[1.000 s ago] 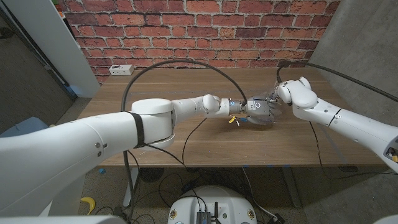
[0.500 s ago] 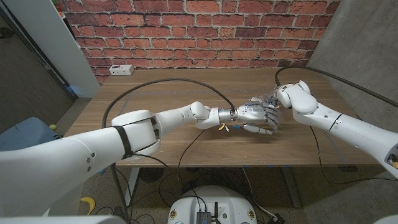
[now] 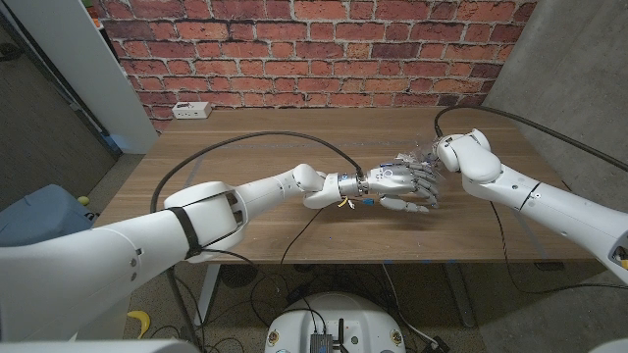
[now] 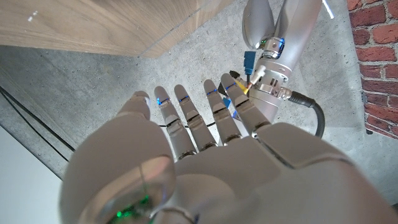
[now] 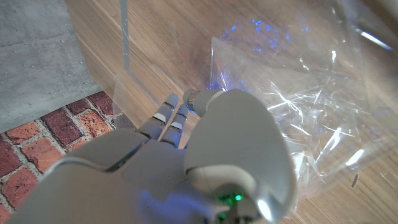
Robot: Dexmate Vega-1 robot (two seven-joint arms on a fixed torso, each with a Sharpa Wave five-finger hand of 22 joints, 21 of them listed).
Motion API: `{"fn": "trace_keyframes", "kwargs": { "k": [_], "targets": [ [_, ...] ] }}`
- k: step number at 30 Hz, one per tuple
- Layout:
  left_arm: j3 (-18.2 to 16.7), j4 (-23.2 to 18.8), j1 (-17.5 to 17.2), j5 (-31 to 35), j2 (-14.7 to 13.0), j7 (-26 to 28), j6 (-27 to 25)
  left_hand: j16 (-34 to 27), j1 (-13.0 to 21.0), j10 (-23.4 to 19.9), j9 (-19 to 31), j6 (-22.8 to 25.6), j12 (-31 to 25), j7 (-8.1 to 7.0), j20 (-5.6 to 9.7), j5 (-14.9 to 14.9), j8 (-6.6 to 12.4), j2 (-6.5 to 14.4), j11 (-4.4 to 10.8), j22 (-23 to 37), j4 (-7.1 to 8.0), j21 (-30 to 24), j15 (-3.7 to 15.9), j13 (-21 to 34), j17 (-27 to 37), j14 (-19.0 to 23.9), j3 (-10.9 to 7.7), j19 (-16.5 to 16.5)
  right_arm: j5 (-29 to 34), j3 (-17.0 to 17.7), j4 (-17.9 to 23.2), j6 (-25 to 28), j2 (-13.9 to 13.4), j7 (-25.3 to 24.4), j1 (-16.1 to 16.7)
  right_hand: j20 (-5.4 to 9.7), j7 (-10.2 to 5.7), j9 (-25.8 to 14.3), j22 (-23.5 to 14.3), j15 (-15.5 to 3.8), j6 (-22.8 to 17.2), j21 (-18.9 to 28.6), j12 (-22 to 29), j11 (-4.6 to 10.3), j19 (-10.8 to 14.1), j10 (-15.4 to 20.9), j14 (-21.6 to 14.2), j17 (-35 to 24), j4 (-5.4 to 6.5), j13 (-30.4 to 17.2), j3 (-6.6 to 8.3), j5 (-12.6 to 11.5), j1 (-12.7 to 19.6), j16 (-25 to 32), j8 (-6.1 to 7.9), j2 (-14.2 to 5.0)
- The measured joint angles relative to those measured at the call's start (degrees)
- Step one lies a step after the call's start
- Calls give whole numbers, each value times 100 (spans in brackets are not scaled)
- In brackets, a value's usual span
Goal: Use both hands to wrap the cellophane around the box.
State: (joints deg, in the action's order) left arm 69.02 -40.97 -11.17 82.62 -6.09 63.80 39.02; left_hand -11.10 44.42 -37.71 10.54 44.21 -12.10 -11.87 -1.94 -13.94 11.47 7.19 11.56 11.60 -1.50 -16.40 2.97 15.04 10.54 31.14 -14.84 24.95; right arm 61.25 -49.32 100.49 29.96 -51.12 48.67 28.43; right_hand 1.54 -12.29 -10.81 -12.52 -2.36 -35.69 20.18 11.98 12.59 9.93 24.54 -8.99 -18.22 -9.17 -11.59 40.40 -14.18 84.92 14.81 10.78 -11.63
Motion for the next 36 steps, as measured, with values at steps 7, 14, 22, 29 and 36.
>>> {"fn": "trace_keyframes", "kwargs": {
  "k": [7, 14, 22, 29, 36],
  "targets": [
    [-248, -267, -218, -164, -227, -153, -98, -426, -377, -1193, 372, 1470, -1162, 916, -409, 250, 922, 60, -349, 218, -574, -329, 172, 848, 492, 1388, -740, 153, 11, 136, 89, 46, -33, -27, 146, 41, -31, 0, 55, 0, 174, 66, -54, 22, 41, -187, 0, 0, 57, 0, -57, 87, -69, -62, 0, 69],
    [-654, -1030, -581, -779, -864, -766, -709, -533, -117, -1245, 526, 1607, -1508, 1056, -409, 161, 1106, 18, -434, 369, -863, -549, 267, 1275, 801, 1598, -1119, 309, 11, 275, 159, 123, -58, -84, 312, 41, -30, 0, 55, 0, 174, 66, -54, -9, 41, -215, 0, 1, 57, 0, -57, 128, -69, -84, 0, 69],
    [-1164, -2478, -1171, -2194, -1429, -2021, -2036, -364, -672, -401, 530, 661, -1550, 727, -490, 203, 823, -338, -502, 528, -637, -714, 175, 1653, 1197, 1053, -1142, 96, 9, 396, 197, 192, -72, -109, 457, 41, -31, -27, 55, 0, 236, 66, -54, -10, 41, -215, 0, 1, 57, 0, -57, 128, -69, -84, 0, 69],
    [-1348, -3270, -1414, -3015, -1552, -2855, -3237, 73, -1584, 808, 212, -834, -694, 386, -316, 382, 32, -797, -779, 363, -508, -757, 9, 1265, 763, -23, -913, 32, -29, 432, 212, 213, -76, -131, 510, 20, -29, -22, 55, 0, 237, 106, -54, -9, 61, -215, 0, 1, 80, 1, -81, 128, -69, -84, -2, 69],
    [-1365, -3667, -1375, -3594, -1562, -3998, -3951, 116, -1759, 1377, 75, -1753, -166, 218, -765, 382, -134, -915, -963, 111, -559, -667, -80, 902, 250, -770, -838, 41, -65, 455, 250, 234, -101, -140, 558, 19, -19, -22, 82, 0, 247, 107, -54, -10, 62, -215, -1, 1, 98, 1, -98, 171, -75, -84, -24, 75]
  ]
}}
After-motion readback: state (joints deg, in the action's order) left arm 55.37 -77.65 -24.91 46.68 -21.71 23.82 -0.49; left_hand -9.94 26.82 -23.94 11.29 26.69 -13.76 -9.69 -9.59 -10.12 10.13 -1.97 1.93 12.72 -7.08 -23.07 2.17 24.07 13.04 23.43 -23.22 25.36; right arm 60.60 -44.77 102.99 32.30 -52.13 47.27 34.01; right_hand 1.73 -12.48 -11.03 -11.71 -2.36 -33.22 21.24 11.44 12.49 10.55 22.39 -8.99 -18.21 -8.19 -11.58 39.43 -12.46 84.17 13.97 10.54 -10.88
